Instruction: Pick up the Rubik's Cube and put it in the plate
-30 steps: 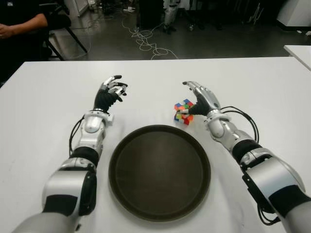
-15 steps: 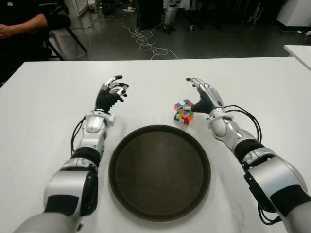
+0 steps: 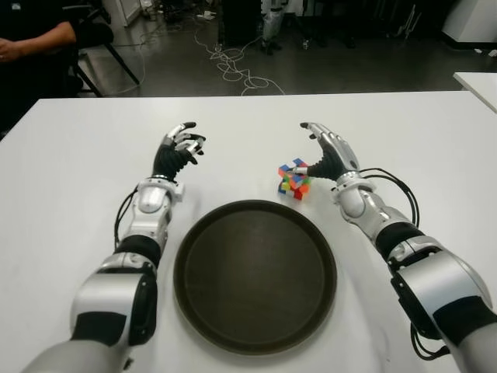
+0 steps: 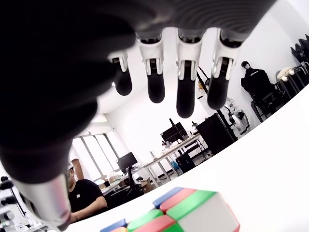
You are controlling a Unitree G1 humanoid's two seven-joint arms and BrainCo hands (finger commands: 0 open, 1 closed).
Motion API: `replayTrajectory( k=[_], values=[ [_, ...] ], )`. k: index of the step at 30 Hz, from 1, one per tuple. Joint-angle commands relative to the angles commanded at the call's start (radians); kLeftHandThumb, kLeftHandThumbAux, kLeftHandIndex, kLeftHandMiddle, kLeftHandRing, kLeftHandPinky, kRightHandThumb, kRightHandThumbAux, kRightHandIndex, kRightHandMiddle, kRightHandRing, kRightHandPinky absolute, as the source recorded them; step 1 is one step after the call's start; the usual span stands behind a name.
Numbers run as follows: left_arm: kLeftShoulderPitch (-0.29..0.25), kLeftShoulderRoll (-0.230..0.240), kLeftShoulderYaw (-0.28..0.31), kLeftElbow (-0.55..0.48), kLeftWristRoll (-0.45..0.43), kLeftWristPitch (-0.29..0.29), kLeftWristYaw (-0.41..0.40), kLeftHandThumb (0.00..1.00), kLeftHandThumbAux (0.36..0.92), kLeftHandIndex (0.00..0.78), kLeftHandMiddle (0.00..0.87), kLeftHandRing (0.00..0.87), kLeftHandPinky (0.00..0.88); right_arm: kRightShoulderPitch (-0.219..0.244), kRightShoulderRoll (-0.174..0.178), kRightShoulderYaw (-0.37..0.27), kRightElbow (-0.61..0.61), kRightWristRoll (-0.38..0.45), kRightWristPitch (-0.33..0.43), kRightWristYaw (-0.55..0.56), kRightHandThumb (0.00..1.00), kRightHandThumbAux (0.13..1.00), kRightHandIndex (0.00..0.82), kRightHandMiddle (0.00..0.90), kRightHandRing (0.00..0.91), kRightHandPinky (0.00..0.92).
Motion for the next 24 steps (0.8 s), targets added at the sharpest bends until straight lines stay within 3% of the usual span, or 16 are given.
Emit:
replayTrajectory(
  k=[14, 24],
  values=[
    [0.005, 0.004, -0.004, 0.000, 0.005, -0.026, -0.014, 0.302, 0.658, 0.213, 0.382, 0.484, 0.559, 0.014, 0.024, 0.004, 0.009, 0.001, 0.007, 0.053, 0.000, 0.750, 0.187, 0.191, 0.221, 0.255],
    [0.004, 0.005, -0.006, 0.000, 0.005, -0.029, -0.019, 0.305, 0.669, 0.220, 0.389, 0.493, 0.568, 0.016, 0.032, 0.078, 0.008, -0.063, 0.034, 0.064, 0.000, 0.780, 0.199, 0.195, 0.212, 0.231]
  ],
)
